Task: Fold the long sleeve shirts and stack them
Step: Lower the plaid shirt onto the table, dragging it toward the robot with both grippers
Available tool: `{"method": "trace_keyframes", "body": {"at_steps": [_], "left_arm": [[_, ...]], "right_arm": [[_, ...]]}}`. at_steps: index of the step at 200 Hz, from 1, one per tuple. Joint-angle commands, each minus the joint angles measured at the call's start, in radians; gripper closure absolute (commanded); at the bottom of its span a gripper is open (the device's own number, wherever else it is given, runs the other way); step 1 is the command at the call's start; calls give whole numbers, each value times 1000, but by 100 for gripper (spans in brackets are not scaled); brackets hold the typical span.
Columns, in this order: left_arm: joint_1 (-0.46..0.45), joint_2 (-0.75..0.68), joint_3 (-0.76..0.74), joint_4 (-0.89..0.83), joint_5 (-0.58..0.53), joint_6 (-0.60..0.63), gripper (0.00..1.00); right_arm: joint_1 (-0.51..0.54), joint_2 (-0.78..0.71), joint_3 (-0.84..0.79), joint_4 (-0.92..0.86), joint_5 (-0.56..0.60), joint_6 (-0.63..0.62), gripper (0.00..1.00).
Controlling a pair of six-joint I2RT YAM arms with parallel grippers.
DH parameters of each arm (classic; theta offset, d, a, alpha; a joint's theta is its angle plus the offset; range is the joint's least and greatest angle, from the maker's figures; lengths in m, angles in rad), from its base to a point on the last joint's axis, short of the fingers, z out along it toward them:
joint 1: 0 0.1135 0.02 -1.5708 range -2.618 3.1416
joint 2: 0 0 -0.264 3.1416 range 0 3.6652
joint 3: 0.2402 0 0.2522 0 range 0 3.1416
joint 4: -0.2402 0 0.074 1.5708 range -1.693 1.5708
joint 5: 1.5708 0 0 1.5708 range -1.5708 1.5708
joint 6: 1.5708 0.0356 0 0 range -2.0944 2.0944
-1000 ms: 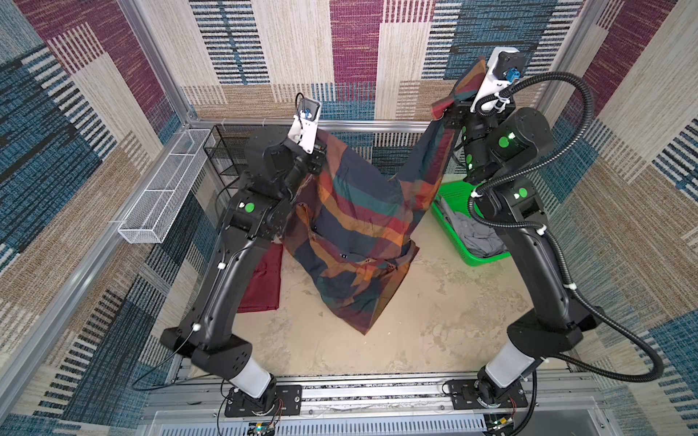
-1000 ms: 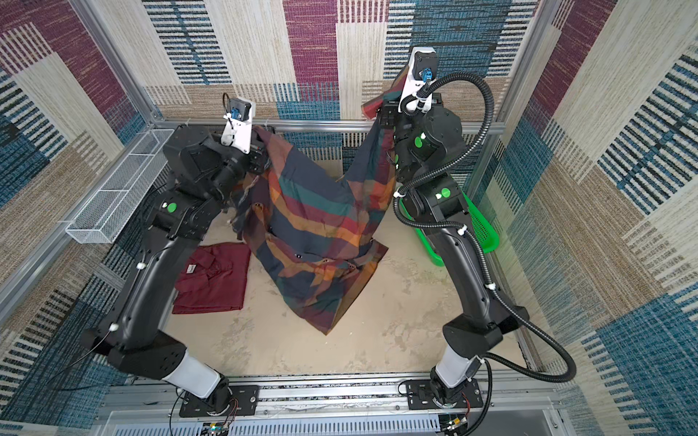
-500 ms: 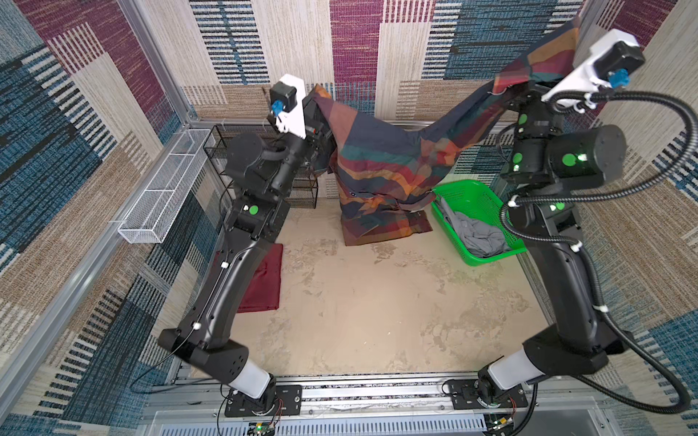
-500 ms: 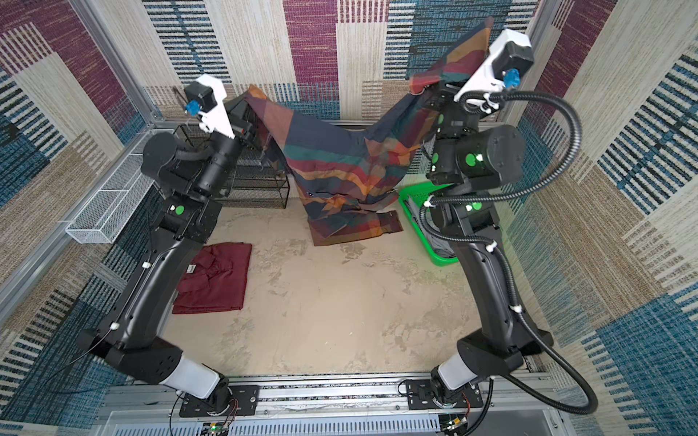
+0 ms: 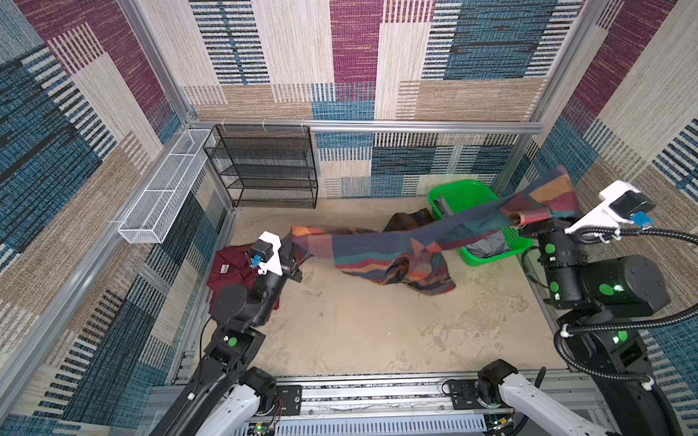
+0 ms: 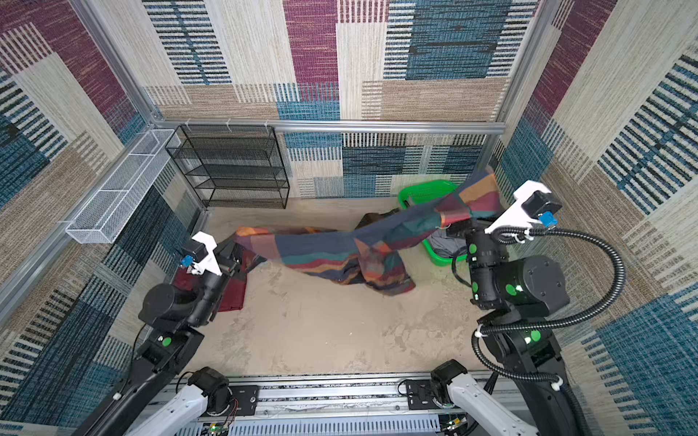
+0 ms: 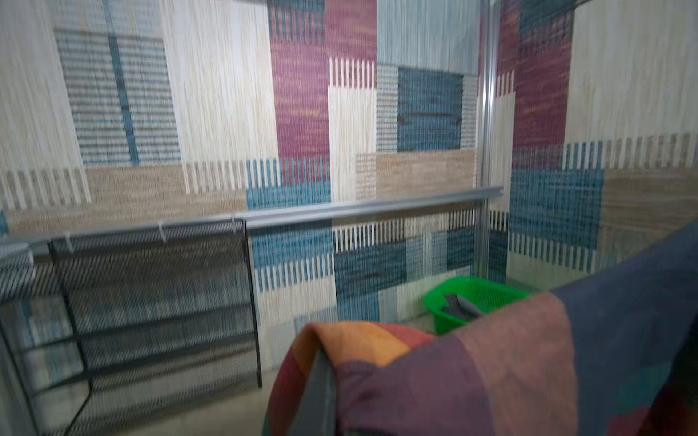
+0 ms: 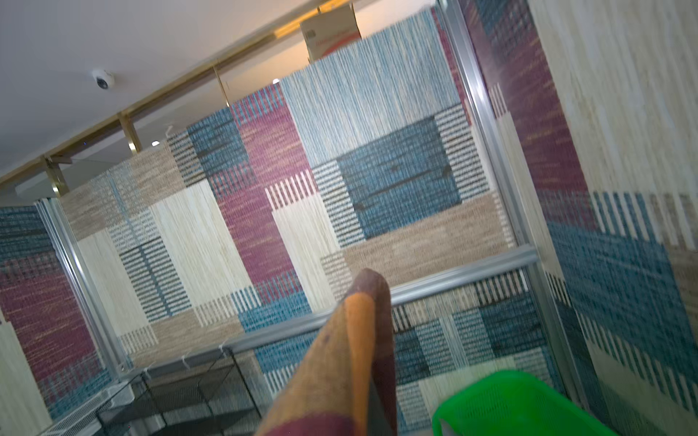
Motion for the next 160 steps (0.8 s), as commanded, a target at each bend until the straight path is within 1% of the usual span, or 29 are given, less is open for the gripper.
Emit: {"method": "trace_keyframes", "body": {"at_steps": [1, 7, 20, 32, 41, 46, 51, 76, 91, 94, 97, 98, 101, 109, 128, 131, 138, 140, 160], "left_arm": [[-74, -102, -87, -152, -163, -155, 100], [-110, -118, -84, -200, -210, -180, 100], [-177, -121, -79, -322, -267, -220, 100], [-239, -144, -80, -419, -342, -278, 100], [-270, -176, -90, -473, -378, -320, 91], [-280, -203, -91, -513, -398, -351, 84], [-283, -229, -92, -546, -408, -372, 80], [-284, -346, -65, -728, -431, -471, 66], [-284, -380, -21, -840, -417, -498, 62], [-285, -383, -7, -861, -416, -500, 62], [-284, -386, 2, -879, -413, -500, 62], [-284, -387, 8, -886, -413, -500, 62], [-284, -390, 19, -903, -413, -499, 62], [-284, -395, 51, -935, -409, -487, 62], [-284, -390, 129, -969, -399, -440, 60], [-285, -387, 145, -971, -391, -430, 57], [-285, -377, 176, -976, -373, -407, 47], [-284, -373, 183, -980, -367, -402, 46], [-284, -340, 264, -1011, -326, -356, 44]], "right_arm": [[0, -37, -43, -270, -2, 183, 100], [0, -46, -58, -317, -2, 209, 100], [0, -87, -109, -381, -24, 241, 100], [0, -136, -163, -390, -58, 254, 100], [0, -166, -185, -417, -81, 260, 100], [0, -183, -196, -439, -94, 266, 98], [0, -191, -202, -452, -113, 270, 97], [1, -249, -258, -518, -270, 308, 89], [1, -272, -282, -574, -299, 352, 82], [0, -273, -289, -585, -301, 361, 81], [0, -294, -297, -598, -305, 369, 76], [0, -294, -297, -598, -305, 369, 76], [0, -307, -304, -609, -310, 375, 72], [0, -316, -315, -633, -324, 382, 66], [0, -324, -300, -678, -321, 376, 59], [0, -329, -292, -683, -314, 375, 58], [0, -338, -281, -684, -313, 371, 56], [0, -341, -275, -681, -313, 367, 55], [0, -350, -236, -681, -344, 335, 48]]}}
